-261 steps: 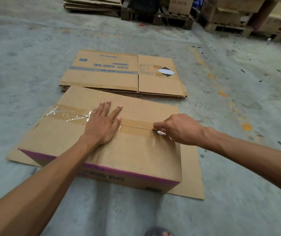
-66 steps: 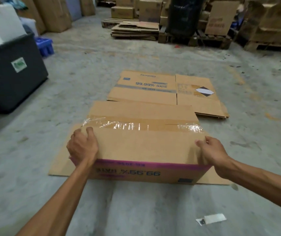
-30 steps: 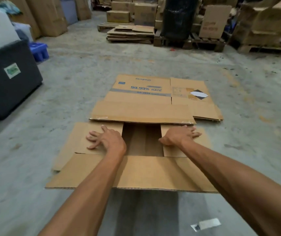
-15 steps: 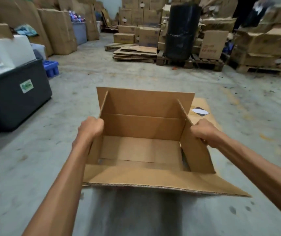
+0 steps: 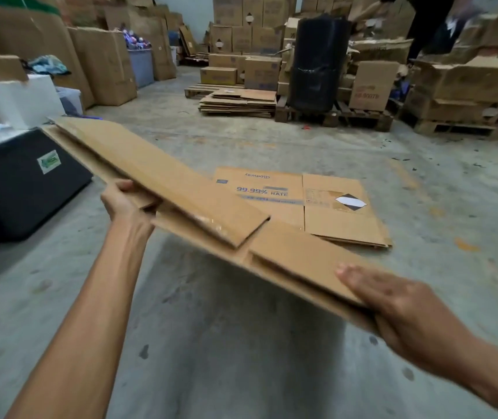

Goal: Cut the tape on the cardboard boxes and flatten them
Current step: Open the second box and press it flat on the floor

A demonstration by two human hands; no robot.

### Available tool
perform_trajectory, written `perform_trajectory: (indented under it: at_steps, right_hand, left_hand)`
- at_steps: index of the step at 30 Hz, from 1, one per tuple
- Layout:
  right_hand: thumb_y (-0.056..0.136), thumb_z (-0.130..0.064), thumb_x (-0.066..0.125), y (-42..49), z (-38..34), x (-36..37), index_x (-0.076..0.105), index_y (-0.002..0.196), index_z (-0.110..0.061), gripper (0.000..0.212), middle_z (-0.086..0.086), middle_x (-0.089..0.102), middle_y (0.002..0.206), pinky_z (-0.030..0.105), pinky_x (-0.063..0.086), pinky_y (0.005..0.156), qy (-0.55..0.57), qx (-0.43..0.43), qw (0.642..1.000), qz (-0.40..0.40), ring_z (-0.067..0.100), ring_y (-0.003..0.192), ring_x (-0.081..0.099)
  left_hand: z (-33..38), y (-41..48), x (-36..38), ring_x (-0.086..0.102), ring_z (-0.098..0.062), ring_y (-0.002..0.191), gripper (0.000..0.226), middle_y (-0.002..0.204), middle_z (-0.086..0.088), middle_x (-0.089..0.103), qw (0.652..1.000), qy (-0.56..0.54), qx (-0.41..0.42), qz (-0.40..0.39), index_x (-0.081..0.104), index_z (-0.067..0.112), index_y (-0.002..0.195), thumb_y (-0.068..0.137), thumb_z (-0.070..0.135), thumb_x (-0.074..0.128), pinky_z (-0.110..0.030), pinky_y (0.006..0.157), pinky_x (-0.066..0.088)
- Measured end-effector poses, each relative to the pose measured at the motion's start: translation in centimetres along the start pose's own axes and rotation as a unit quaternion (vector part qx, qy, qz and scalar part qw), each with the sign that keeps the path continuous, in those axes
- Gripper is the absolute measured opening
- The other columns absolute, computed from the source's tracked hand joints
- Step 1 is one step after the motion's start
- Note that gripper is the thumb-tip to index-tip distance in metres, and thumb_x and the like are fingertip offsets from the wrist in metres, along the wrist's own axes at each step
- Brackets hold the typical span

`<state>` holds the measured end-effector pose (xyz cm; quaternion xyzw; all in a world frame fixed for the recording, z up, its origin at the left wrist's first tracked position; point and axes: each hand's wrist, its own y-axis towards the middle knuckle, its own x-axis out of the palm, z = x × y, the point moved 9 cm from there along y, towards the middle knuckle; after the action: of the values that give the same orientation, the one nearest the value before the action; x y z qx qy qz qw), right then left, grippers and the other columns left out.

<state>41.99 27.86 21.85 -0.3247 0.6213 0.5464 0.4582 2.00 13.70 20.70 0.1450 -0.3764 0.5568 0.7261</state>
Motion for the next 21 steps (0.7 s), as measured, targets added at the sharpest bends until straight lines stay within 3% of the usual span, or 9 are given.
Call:
perform_trajectory:
  at_steps: [4,6,9,10,12,14,16,19,21]
  right_hand:
    - [0.087,-0.007,0.042,-5.7,-0.6,8.5,0.051,0.144,-0.008,0.058,0.007,0.051,0.149,0.034,0.037,0.109,-0.013,-0.037,0.996,-0.076,0.024,0.138,0.048]
    - [0.082,-0.003,0.045,-8.0,-0.1,12.3,0.038,0.152,-0.011,0.071,0.005,0.040,0.157,0.033,0.034,0.113,0.004,-0.036,0.989,-0.146,0.022,0.146,0.035]
    - [0.073,0.009,0.049,-10.6,0.6,18.0,0.008,0.160,-0.019,0.100,-0.001,0.007,0.168,0.030,0.028,0.120,0.023,-0.039,0.963,-0.265,0.016,0.154,0.007]
    - [0.076,0.008,0.047,-11.2,0.6,19.8,-0.004,0.160,-0.023,0.103,-0.004,-0.005,0.168,0.030,0.027,0.121,0.023,-0.052,0.949,-0.310,0.014,0.154,-0.003]
    - [0.094,-0.011,0.044,-11.7,0.2,22.5,-0.018,0.154,-0.028,0.088,-0.002,-0.012,0.167,0.033,0.027,0.121,0.038,-0.057,0.918,-0.392,0.014,0.151,-0.016]
    - [0.101,-0.052,0.035,-11.0,-0.5,23.6,-0.015,0.154,-0.023,0.079,0.003,-0.005,0.168,0.034,0.025,0.122,0.043,-0.043,0.902,-0.428,0.014,0.151,-0.012]
    - [0.087,-0.077,0.019,-8.9,-0.9,23.9,-0.008,0.158,-0.016,0.097,0.005,-0.001,0.168,0.032,0.025,0.121,0.038,-0.002,0.907,-0.420,0.014,0.154,-0.002]
    - [0.081,-0.079,0.009,-4.7,-1.9,24.2,0.002,0.160,-0.013,0.103,0.006,0.004,0.168,0.031,0.023,0.120,0.066,0.058,0.931,-0.354,0.017,0.154,0.004]
    - [0.083,-0.078,0.008,-2.0,-2.5,24.9,0.005,0.159,-0.010,0.102,0.009,0.005,0.167,0.033,0.016,0.122,0.079,0.091,0.937,-0.327,0.020,0.155,0.003]
  left_hand:
    - [-7.2,-2.0,-10.3,0.061,-0.020,0.061,0.016,0.056,0.001,0.066,0.996,0.012,-0.071,0.059,0.053,0.022,0.069,0.055,0.020,0.044,-0.024,0.066,0.045]
    - [-11.1,-3.5,-17.0,0.062,-0.022,0.068,0.019,0.060,0.001,0.069,0.987,0.026,-0.113,0.110,0.061,0.020,0.069,0.065,0.017,0.042,-0.027,0.071,0.050]
    - [-14.8,-6.6,-24.4,0.062,-0.024,0.057,0.032,0.057,-0.004,0.065,0.973,0.022,-0.168,0.156,0.066,0.015,0.060,0.076,0.017,0.038,-0.034,0.062,0.060]
    - [-15.6,-7.4,-26.1,0.065,-0.026,0.063,0.034,0.068,-0.006,0.068,0.966,0.034,-0.184,0.179,0.068,0.015,0.072,0.085,0.021,0.037,-0.038,0.069,0.059]
    - [-16.3,-8.1,-29.0,0.063,-0.032,0.101,0.021,0.109,-0.015,0.066,0.931,0.143,-0.221,0.252,0.059,0.012,0.103,0.087,0.026,0.054,-0.040,0.091,0.047]
    - [-15.9,-6.8,-31.4,0.040,-0.042,0.133,0.047,0.145,-0.025,0.043,0.895,0.216,-0.187,0.343,0.044,-0.003,0.134,0.090,0.009,0.056,-0.039,0.105,0.036]
    - [-13.4,-5.6,-31.0,0.025,-0.038,0.144,0.055,0.157,-0.020,0.026,0.865,0.321,-0.115,0.368,0.025,0.005,0.153,0.101,0.021,0.035,-0.044,0.117,0.023]
    - [-7.8,-6.1,-25.8,0.028,-0.036,0.141,0.066,0.154,-0.020,0.029,0.748,0.529,0.048,0.398,0.029,0.010,0.151,0.091,0.027,0.049,-0.043,0.117,0.015]
    - [-7.8,-4.8,-21.1,0.034,-0.036,0.136,0.063,0.149,-0.019,0.038,0.702,0.640,0.136,0.281,0.041,0.013,0.146,0.086,0.025,0.057,-0.042,0.117,0.017]
